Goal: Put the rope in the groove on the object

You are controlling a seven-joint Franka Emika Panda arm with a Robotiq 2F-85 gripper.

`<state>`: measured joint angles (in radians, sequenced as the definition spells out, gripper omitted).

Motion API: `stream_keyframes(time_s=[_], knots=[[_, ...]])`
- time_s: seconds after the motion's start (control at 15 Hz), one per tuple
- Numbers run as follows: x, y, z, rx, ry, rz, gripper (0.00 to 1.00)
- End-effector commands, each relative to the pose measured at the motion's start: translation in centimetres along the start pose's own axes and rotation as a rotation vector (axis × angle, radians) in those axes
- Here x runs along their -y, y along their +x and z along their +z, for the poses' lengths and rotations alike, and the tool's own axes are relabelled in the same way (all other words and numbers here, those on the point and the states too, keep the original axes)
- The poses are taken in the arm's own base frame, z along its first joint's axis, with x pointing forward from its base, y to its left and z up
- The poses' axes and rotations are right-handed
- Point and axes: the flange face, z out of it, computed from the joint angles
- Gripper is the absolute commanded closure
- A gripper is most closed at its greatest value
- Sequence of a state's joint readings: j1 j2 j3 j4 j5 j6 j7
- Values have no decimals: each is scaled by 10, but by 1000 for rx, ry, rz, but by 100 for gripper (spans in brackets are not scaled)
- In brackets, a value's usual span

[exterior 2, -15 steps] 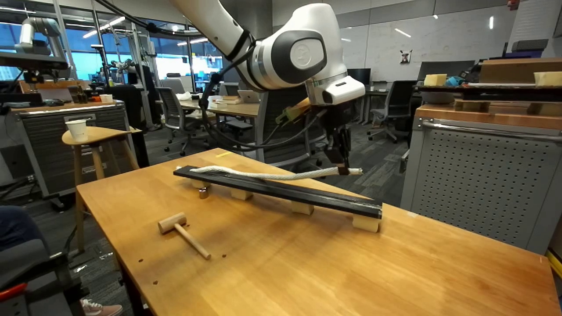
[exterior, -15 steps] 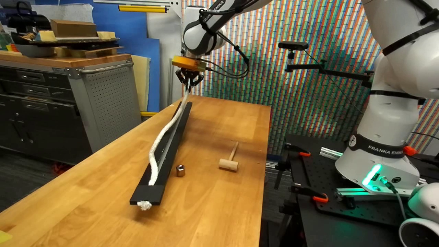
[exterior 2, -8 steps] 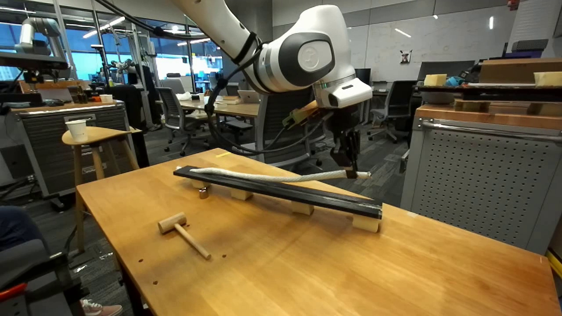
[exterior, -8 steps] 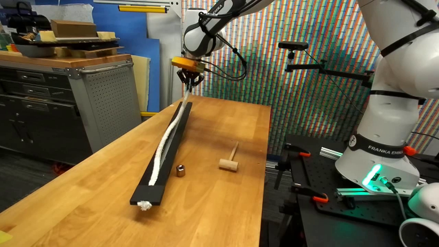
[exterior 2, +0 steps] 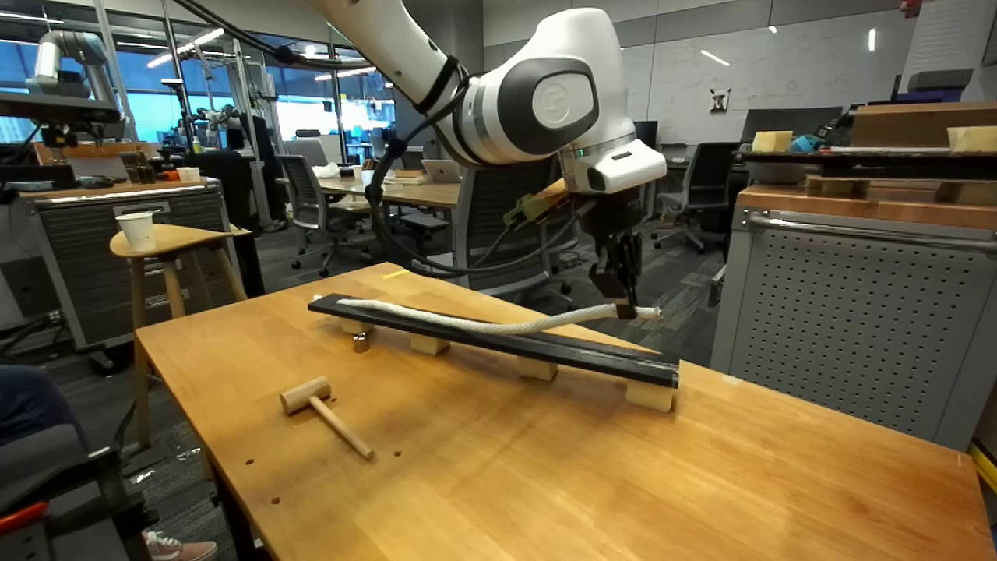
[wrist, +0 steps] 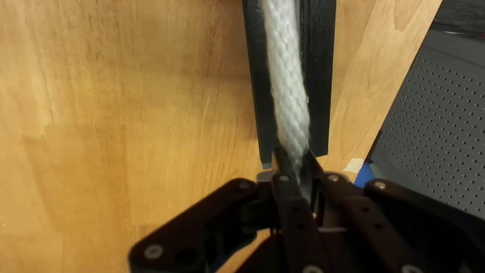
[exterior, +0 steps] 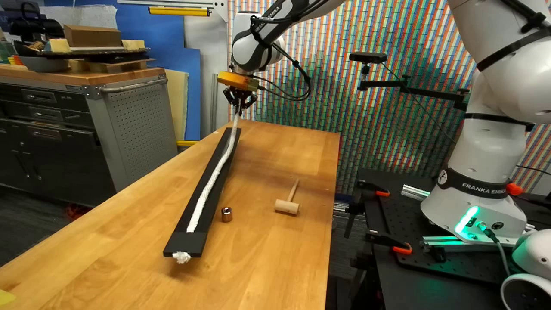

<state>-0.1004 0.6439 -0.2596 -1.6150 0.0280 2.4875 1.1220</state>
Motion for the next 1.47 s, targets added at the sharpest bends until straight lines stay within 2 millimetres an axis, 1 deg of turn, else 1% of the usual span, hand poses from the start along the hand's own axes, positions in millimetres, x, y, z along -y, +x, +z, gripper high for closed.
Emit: stream_keyframes(time_s=[0.0,0.13,0.33,0.47,0.8,0.93,1.0,1.13,1.4], knots=[[19,-9,6,13,6,-50,97],[25,-16,13,14,0,-67,97],[27,-17,25,1,-26,-87,97],[26,-14,33,-9,-55,-85,97],[18,4,54,-36,-107,-66,97],[16,6,60,-37,-123,-65,97],[16,6,63,-26,-121,-69,97],[23,-4,74,-5,-117,-80,97],[38,-22,84,6,-108,-120,97]])
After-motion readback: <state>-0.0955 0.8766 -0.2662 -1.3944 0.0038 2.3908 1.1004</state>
